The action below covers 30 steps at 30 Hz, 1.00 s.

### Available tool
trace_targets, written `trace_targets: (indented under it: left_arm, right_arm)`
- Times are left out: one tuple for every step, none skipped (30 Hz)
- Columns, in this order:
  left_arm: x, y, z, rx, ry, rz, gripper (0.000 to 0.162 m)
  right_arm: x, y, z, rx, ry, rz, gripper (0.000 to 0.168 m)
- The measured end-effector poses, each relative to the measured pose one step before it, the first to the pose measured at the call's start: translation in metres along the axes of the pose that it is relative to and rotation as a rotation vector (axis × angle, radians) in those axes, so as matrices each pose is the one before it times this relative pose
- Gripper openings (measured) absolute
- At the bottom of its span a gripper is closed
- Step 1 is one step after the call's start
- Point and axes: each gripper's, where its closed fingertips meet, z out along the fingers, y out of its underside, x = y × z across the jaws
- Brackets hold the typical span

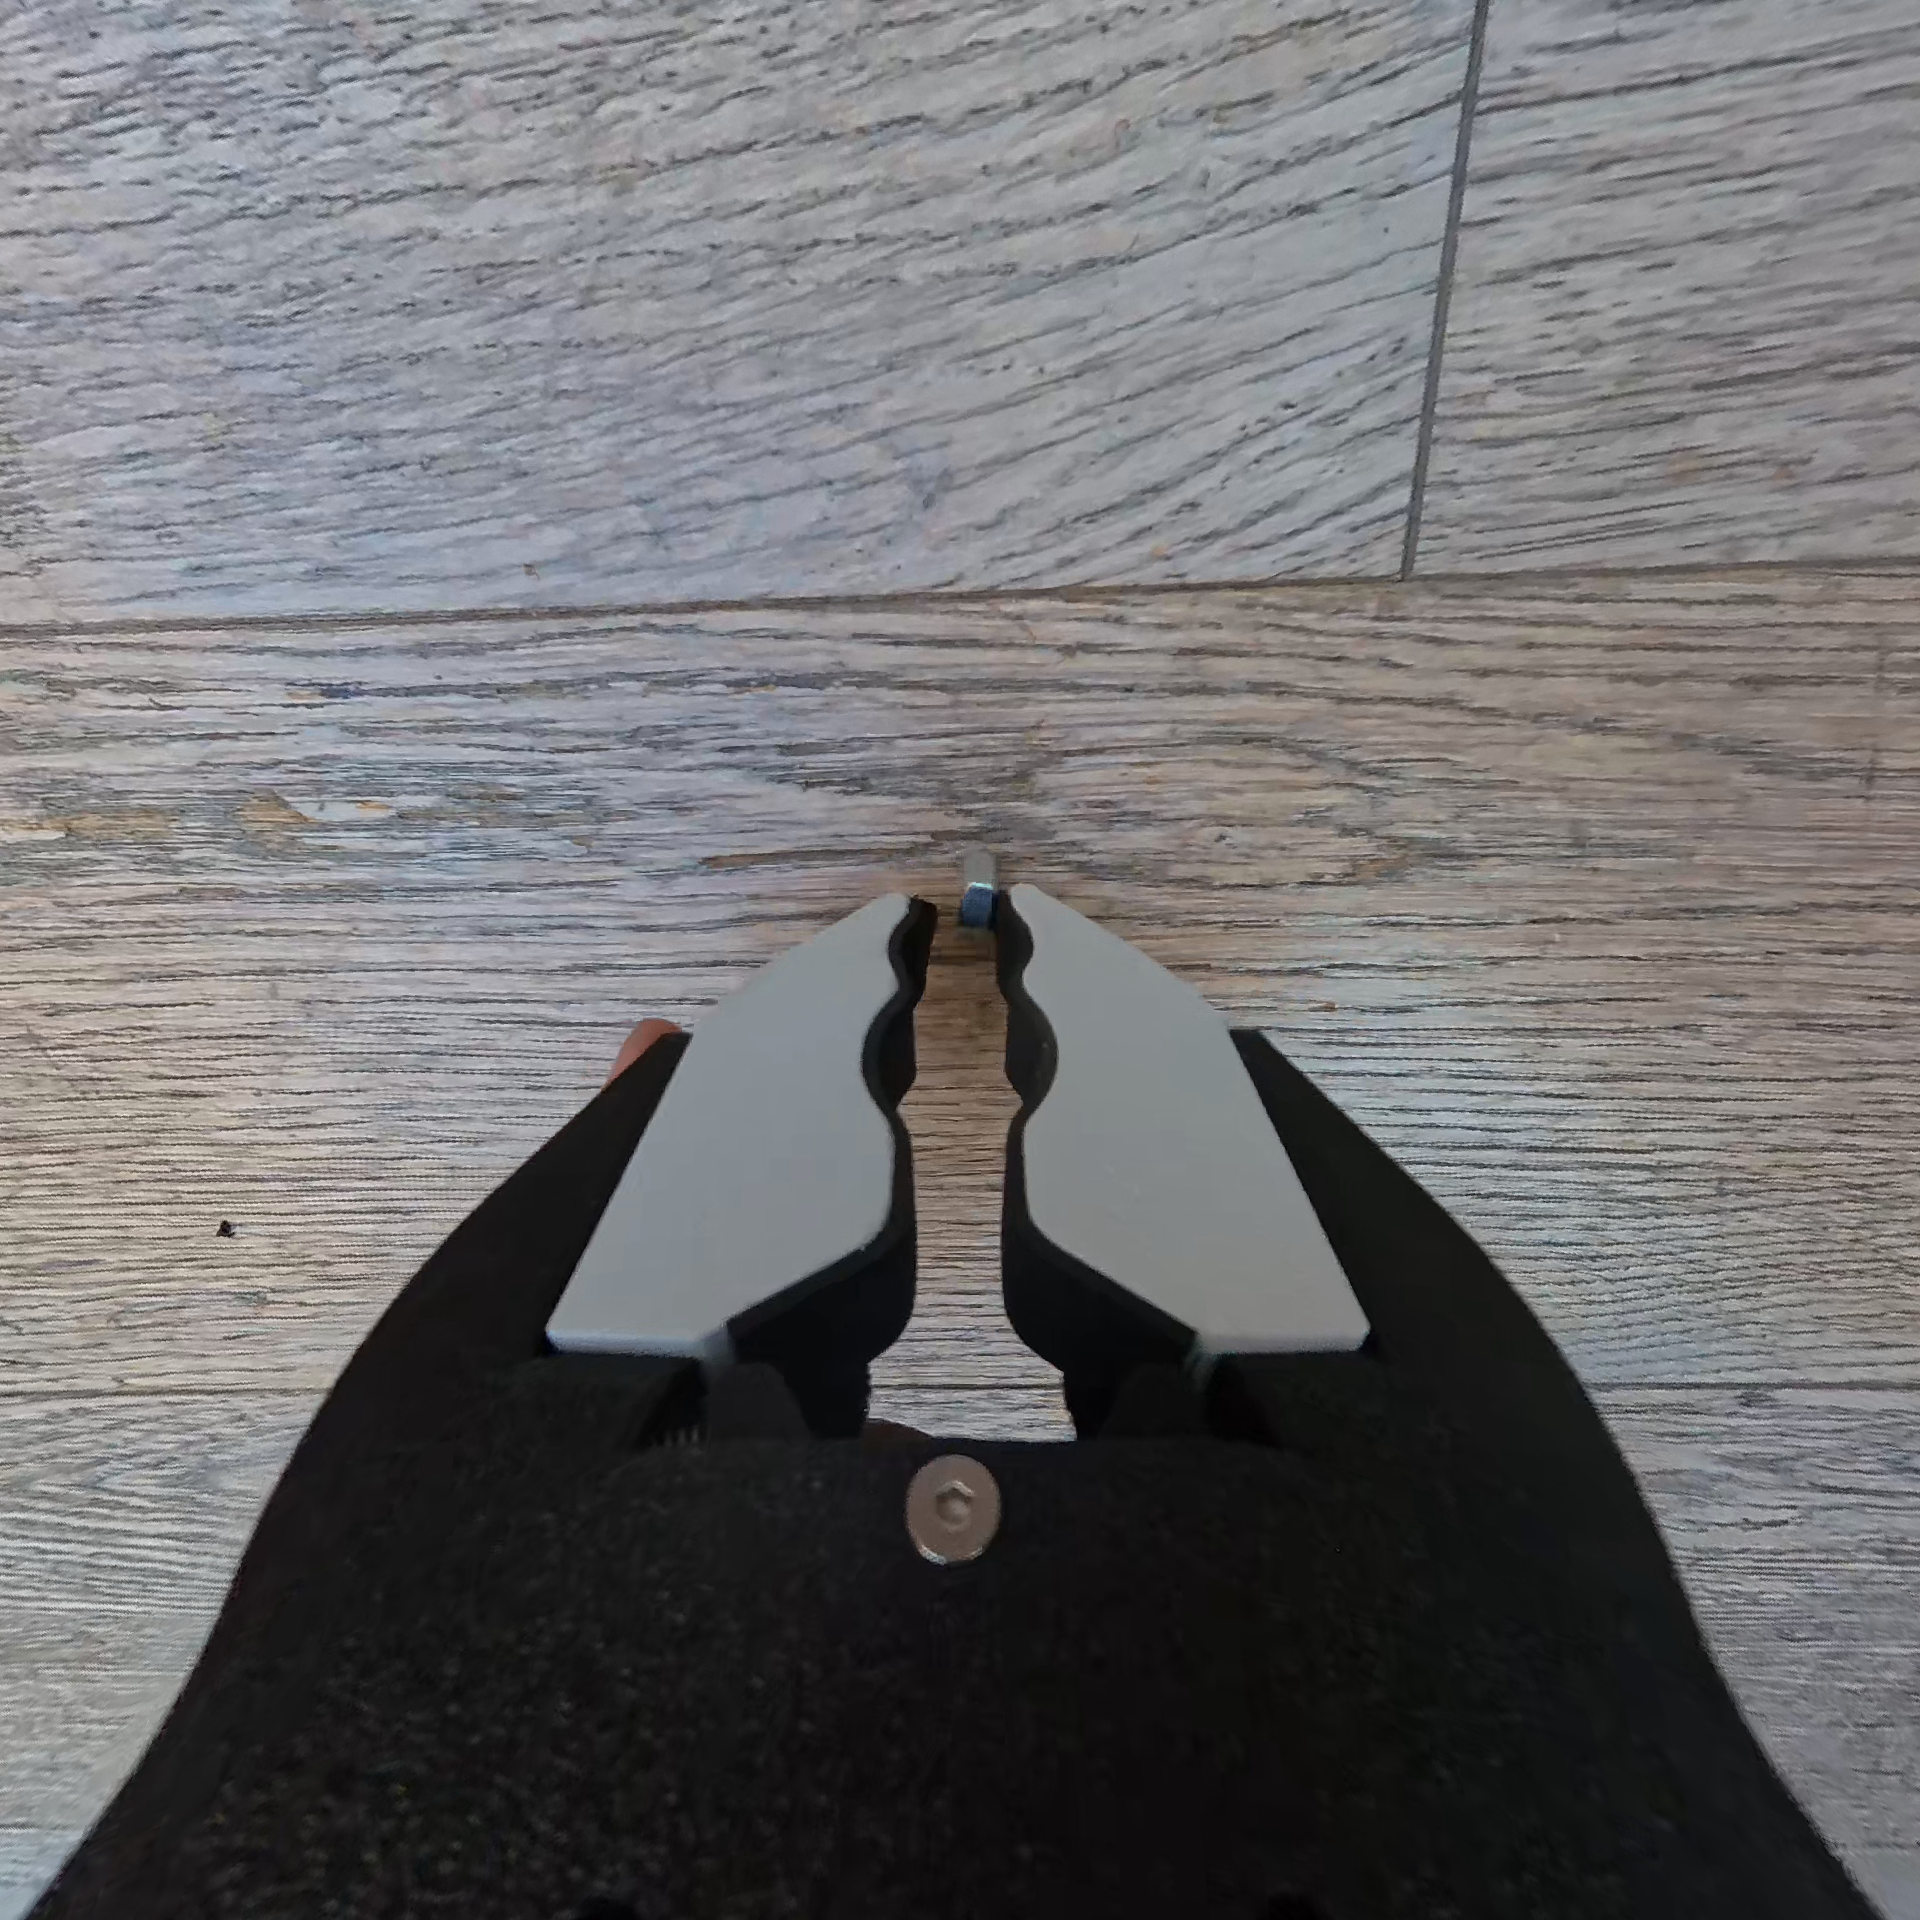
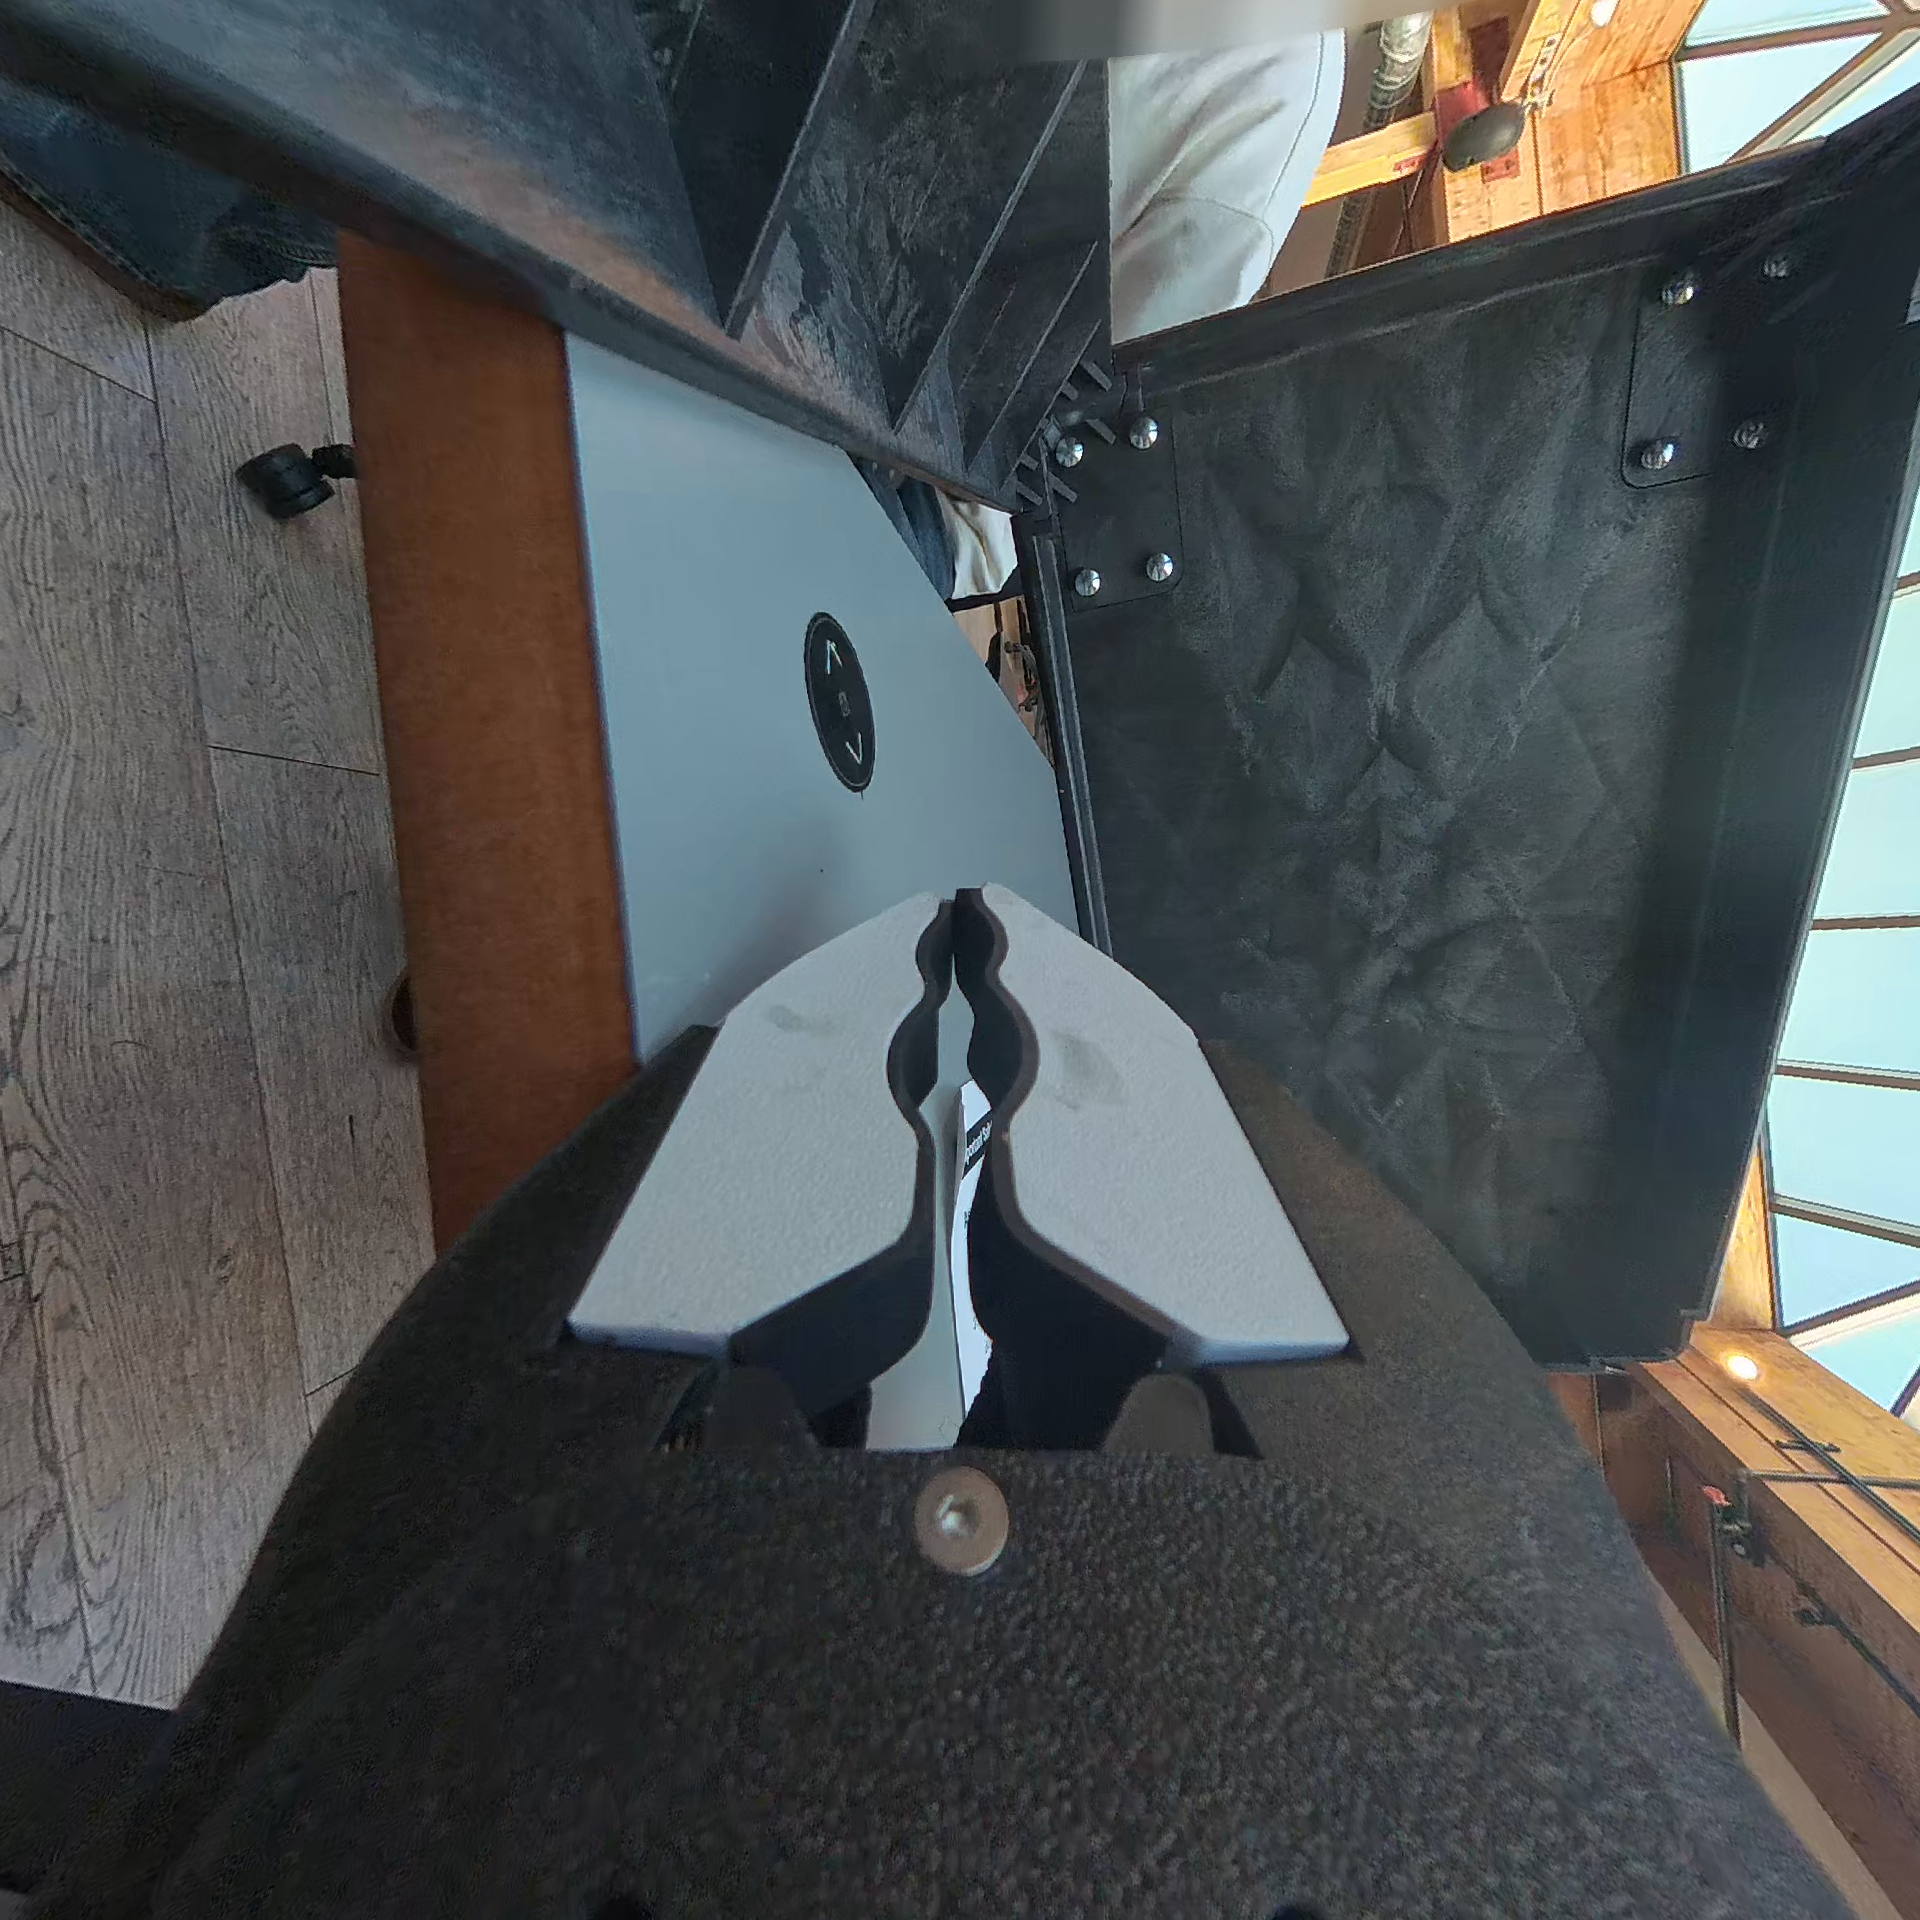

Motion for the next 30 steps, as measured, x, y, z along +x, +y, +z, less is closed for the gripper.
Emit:
trace_targets:
  left_arm:
    - [0.00151, 0.00082, 0.0013, -0.0055, 0.0028, 0.0027, 0.007]
    - [0.00137, -0.00029, 0.00088, 0.0029, 0.0017, -0.0018, 0.006]
    - [0.00028, -0.00081, 0.00027, 0.0074, -0.0036, -0.0097, 0.005]
    - [0.00035, -0.0006, 0.00021, 0.0036, -0.0009, -0.0244, 0.005]
    - [0.00085, -0.00058, 0.00004, 0.002, 0.0028, -0.0316, 0.005]
    - [0.00236, -0.00178, -0.00076, 0.0063, 0.0076, -0.0325, 0.005]
    - [0.00312, -0.00519, -0.0021, 0.0222, 0.0085, -0.038, 0.005]
    - [0.00411, -0.00914, -0.00376, 0.0356, 0.011, -0.046, 0.005]
    - [0.00479, -0.01396, -0.00579, 0.0532, 0.0089, -0.0522, 0.006]
    - [0.00596, -0.01887, -0.00778, 0.0729, 0.0103, -0.0583, 0.006]
    - [0.00906, -0.02288, -0.00879, 0.0866, 0.0228, -0.0657, 0.006]
    - [0.01149, -0.02542, -0.00881, 0.0886, 0.027, -0.0616, 0.005]
    - [0.01294, -0.02742, -0.00823, 0.0856, 0.0235, -0.0489, 0.005]
    - [0.01452, -0.02965, -0.00704, 0.0845, 0.0237, -0.0412, 0.005]
    - [0.01557, -0.03168, -0.00528, 0.0799, 0.0234, -0.0379, 0.005]
    - [0.01648, -0.03355, -0.00331, 0.0799, 0.0188, -0.036, 0.005]
    - [0.01906, -0.0352, -0.00103, 0.0788, 0.0257, -0.025, 0.005]
    - [0.02092, -0.03573, 0.00186, 0.0695, 0.0279, -0.0101, 0.005]
    - [0.02206, -0.03635, 0.00453, 0.0656, 0.025, -0.0021, 0.005]
    - [0.02391, -0.03685, 0.00756, 0.0586, 0.0314, 0.0006, 0.005]
    - [0.02442, -0.03678, 0.00976, 0.0546, 0.0295, 0.0095, 0.005]
    - [0.02463, -0.0365, 0.01193, 0.0497, 0.027, 0.0152, 0.005]
    - [0.02515, -0.03552, 0.01397, 0.0416, 0.0302, 0.018, 0.005]
    - [0.02449, -0.03487, 0.01534, 0.039, 0.0273, 0.0226, 0.005]
    - [0.02321, -0.03378, 0.01628, 0.0352, 0.0248, 0.02, 0.005]
    - [0.02208, -0.03213, 0.01701, 0.0301, 0.0228, 0.0182, 0.005]
    - [0.02081, -0.02984, 0.01774, 0.0247, 0.0195, 0.0202, 0.005]
    - [0.01987, -0.02717, 0.01828, 0.0163, 0.0199, 0.0191, 0.005]
    - [0.01808, -0.02391, 0.01873, 0.0041, 0.0175, 0.0191, 0.005]
    - [0.01564, -0.02121, 0.01855, -0.0042, 0.0111, 0.012, 0.005]
  right_arm:
    - [0.00007, 0.00002, 0.00005, -0.0004, -0.0002, 0.0001, 0.0]
    - [0.0, 0.00001, 0.0, 0.0, 0.0, 0.0001, 0.0]
    - [0.00001, 0.00001, 0.00002, 0.0001, 0.0007, -0.0003, 0.0]
    - [0.00016, -0.00003, -0.00007, 0.0003, 0.0011, -0.0004, 0.0]
    - [0.00011, -0.00008, -0.00002, 0.0009, 0.0013, -0.0006, 0.0]
    - [0.00008, -0.00018, -0.00009, 0.0013, 0.0019, -0.001, 0.0]
    - [0.00019, -0.00009, -0.00008, 0.0013, 0.0024, -0.0013, 0.0]
    - [0.00019, -0.00008, -0.00008, 0.0012, 0.0024, -0.0013, 0.0]
    - [0.00013, -0.00016, -0.00004, 0.0018, 0.0019, -0.0013, 0.0]
    - [0.00024, -0.00027, -0.00007, 0.0028, 0.0025, -0.0019, 0.0]
    - [0.00026, -0.00034, -0.00016, 0.0039, 0.0038, -0.0028, 0.0]
    - [0.00025, -0.00039, -0.00029, 0.0047, 0.0044, -0.0033, 0.0]
    - [0.00023, -0.00045, -0.00029, 0.0049, 0.0036, -0.0032, 0.0]
    - [0.00009, -0.00057, -0.00045, 0.0054, 0.0033, -0.0036, 0.0]
    - [0.00019, -0.0005, -0.00034, 0.0044, 0.0034, -0.0031, 0.0]
    - [0.00008, -0.0001, -0.00015, 0.0005, 0.0019, -0.0008, 0.0]
    - [-0.00006, 0.00011, 0.00008, -0.0014, -0.0015, 0.0012, 0.0]
    - [-0.00004, 0.00013, -0.00011, -0.0013, -0.0014, 0.0007, 0.0]
    - [-0.0003, 0.00005, -0.00014, -0.0004, -0.0026, 0.0007, 0.0]
    - [-0.00032, 0.00014, 0.00007, -0.0012, -0.0046, 0.0022, 0.0]
    - [-0.00034, 0.0002, 0.00011, -0.0019, -0.0051, 0.003, 0.0]
    - [-0.00005, 0.00022, 0.00007, -0.0012, -0.0033, 0.0024, 0.0]
    - [-0.0001, 0.00028, 0.00001, -0.0022, -0.002, 0.0024, 0.0]
    - [-0.00006, 0.00031, 0.00013, -0.0029, -0.0028, 0.0034, 0.001]
    - [0.00008, 0.00036, 0.00017, -0.0022, -0.0033, 0.004, 0.002]
    - [-0.00007, 0.00015, -0.00001, -0.001, -0.0019, 0.002, 0.002]
    - [0.0, 0.0001, -0.00005, -0.0004, -0.0012, 0.001, 0.001]
    - [0.00003, 0.00013, -0.00009, -0.0008, -0.0008, 0.0025, 0.001]
    - [0.00021, 0.00017, -0.0001, -0.0007, -0.0005, 0.0035, 0.002]
    - [0.00025, 0.00008, -0.00006, -0.0004, 0.0007, 0.0023, 0.002]
